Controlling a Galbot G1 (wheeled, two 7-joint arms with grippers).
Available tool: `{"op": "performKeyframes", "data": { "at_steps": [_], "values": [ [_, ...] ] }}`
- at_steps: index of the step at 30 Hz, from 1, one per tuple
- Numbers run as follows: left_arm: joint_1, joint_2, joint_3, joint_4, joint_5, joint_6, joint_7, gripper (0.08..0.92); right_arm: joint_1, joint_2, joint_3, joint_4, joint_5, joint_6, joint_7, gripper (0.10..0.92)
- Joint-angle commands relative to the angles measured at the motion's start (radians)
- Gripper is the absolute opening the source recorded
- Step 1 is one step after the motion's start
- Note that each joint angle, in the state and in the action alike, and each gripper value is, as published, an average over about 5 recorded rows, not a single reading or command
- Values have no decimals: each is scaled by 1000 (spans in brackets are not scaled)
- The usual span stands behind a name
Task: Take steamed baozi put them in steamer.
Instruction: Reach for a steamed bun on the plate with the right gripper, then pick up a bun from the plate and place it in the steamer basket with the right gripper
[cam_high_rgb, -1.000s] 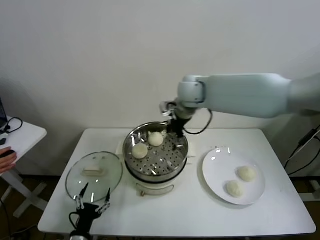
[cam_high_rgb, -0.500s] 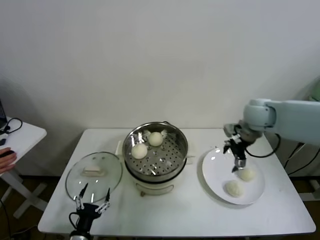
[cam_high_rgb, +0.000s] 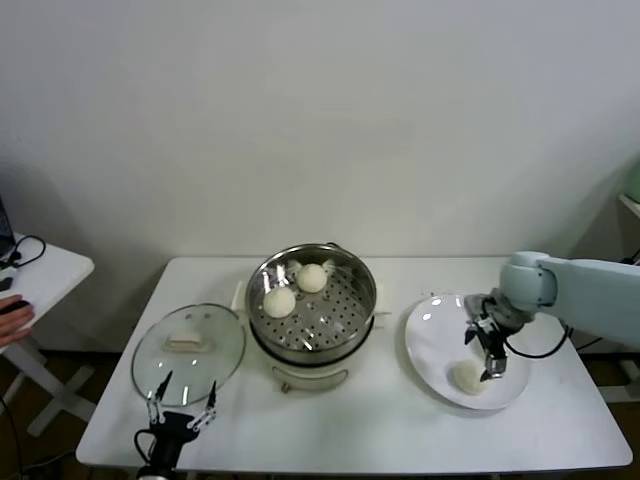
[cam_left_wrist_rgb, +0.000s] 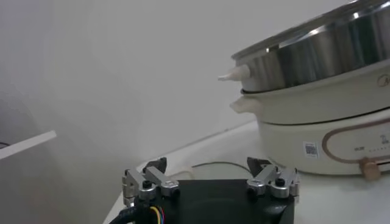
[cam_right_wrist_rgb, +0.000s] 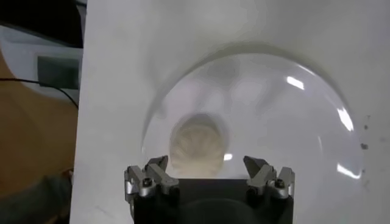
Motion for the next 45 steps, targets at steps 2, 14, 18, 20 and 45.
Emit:
{"op": "performKeyframes", "data": {
  "at_steps": [2,14,18,20,45],
  "values": [
    [0,2,1,1,4,0,0,823,-160,-16,120,-49,-53,-4,20,823],
    [5,8,-4,-5,5,2,0,823,-141,-25,109,-9,-37,-31,27,823],
    [4,9,-4,-6,5,2,0,823,-145,-19,114,-12,-38,-38,34,823],
    [3,8,-3,-6,5,3,0,823,-147,-16,115,-16,-41,-41,37,821],
    [-2,11,-7,-7,3,8,1,823,666,79,-324,196,94,137,-105,611]
  ]
}}
